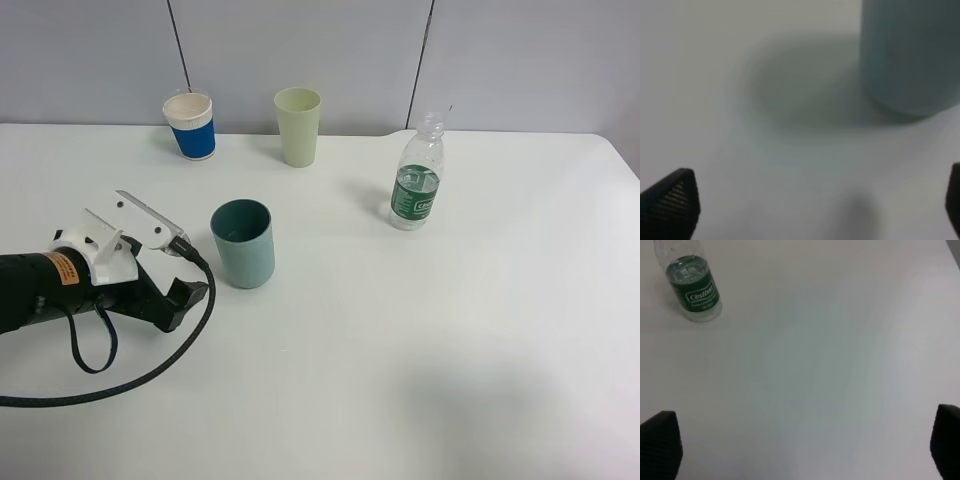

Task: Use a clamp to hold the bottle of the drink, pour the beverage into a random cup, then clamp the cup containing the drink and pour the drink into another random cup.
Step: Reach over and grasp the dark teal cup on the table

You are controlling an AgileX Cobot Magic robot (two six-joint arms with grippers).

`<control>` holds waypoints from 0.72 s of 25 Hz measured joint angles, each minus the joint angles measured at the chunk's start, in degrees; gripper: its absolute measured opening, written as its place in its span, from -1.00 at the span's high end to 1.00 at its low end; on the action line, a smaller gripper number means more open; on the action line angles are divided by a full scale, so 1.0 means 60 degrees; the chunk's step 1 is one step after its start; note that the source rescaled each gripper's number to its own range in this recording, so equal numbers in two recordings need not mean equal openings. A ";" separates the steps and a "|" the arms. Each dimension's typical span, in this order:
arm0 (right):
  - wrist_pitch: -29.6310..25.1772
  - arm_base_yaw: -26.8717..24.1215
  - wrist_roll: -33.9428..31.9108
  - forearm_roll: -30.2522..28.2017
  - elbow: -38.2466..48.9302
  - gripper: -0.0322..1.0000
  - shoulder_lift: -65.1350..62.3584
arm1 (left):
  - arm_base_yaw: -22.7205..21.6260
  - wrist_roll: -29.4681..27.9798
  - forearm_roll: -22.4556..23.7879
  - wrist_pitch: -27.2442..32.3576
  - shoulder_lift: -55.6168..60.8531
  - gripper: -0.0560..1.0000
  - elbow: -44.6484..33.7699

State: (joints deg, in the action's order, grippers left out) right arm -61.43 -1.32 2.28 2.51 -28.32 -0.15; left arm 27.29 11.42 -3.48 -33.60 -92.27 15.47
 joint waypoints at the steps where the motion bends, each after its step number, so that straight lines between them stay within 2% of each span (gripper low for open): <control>1: 0.0000 0.0000 0.0000 0.0000 0.0000 -1.00 0.0000 | 0.0000 -0.0192 0.0276 -0.0224 -0.0174 -0.99 0.0000; 6: 0.0000 0.0000 0.0000 0.0000 0.0000 -1.00 0.0000 | 0.0000 -0.1215 0.1453 -0.1806 -0.0908 -0.99 0.0000; 13: 0.0000 0.0000 0.0000 0.0000 0.0000 -1.00 0.0000 | 0.0000 -0.1828 0.1722 -0.4137 -0.2169 -0.99 -0.0034; 18: 0.0000 0.0000 0.0000 0.0000 0.0000 -1.00 0.0000 | 0.0000 -0.1846 0.2132 -0.5115 -0.2828 -0.99 -0.0034</control>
State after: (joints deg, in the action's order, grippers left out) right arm -61.43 -1.32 2.28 2.51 -28.32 -0.15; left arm 27.29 0.34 9.32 -64.29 -109.23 15.26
